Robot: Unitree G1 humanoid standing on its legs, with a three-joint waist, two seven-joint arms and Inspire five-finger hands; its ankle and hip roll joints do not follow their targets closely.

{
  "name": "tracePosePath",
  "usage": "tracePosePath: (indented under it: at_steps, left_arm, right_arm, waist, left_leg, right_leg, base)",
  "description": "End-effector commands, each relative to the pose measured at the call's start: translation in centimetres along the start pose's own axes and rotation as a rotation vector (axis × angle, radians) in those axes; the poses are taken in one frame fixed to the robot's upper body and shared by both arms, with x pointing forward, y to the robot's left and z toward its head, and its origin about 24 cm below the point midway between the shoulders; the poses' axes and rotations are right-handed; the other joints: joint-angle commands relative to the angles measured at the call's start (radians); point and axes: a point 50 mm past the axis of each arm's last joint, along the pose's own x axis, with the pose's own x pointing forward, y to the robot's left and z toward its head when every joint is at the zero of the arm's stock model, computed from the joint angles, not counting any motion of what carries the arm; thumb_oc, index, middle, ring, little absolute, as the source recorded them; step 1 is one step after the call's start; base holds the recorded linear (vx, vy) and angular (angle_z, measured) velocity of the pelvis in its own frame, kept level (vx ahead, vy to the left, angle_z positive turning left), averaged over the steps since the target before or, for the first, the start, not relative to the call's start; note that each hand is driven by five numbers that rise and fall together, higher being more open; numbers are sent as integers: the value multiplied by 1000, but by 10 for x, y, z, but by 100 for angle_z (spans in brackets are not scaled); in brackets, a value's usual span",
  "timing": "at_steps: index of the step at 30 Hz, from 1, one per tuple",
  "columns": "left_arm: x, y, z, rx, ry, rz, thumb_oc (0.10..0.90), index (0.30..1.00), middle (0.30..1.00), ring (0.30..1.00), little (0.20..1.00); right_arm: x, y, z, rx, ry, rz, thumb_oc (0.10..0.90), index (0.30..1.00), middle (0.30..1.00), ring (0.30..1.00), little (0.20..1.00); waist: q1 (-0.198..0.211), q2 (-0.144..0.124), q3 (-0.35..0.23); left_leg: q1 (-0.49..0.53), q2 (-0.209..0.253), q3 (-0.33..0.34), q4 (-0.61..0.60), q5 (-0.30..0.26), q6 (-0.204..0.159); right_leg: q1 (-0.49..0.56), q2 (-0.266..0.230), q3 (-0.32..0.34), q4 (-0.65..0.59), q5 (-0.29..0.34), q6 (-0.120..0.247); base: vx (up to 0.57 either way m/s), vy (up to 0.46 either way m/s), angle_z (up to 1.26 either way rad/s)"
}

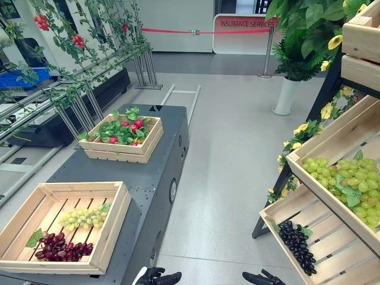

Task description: Pick up the fruits from the basket on one side to the basket on the other side

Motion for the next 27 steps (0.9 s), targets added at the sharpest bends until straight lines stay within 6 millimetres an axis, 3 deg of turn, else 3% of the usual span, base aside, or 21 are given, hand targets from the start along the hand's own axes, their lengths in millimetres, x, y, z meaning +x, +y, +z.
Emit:
tracePosePath:
  at_steps: [1,9,15,27]
  left_arm:
    - [7,-16,54,7,-188,-25,800,900,900,900,900]
    - [6,-23,50,25,-162,-116,800,900,900,900,900]
    - [8,-17,58,31,-195,-84,800,900,900,900,900]
    - [6,-15,54,-53,-192,-25,800,900,900,900,900]
  right_arm:
    - [6,22,20,-88,-30,64,800,900,900,900,900]
    - [7,23,21,-114,-23,64,800,900,900,900,900]
    - [7,27,21,-140,-19,74,800,900,900,900,900]
    - [8,28,25,-204,-25,76,800,900,900,900,900]
  waist:
    - [15,-2,62]
    - [18,2,64]
    - [28,7,72]
    - [35,36,82]
  left_leg:
    - [55,-57,40,10,-148,17]
    - [54,-57,41,10,-146,15]
    - [49,-59,36,10,-141,16]
    - [29,-60,12,10,-126,5]
  right_leg:
    - [42,33,18,6,-73,-25]
    - [44,31,5,6,-74,-25]
    - [46,26,-9,6,-78,-27]
    - [40,23,-35,6,-88,-39]
  base:
    - [0,0,0]
    - [0,0,0]
    - [-2,-6,1]
    - [-5,-16,2]
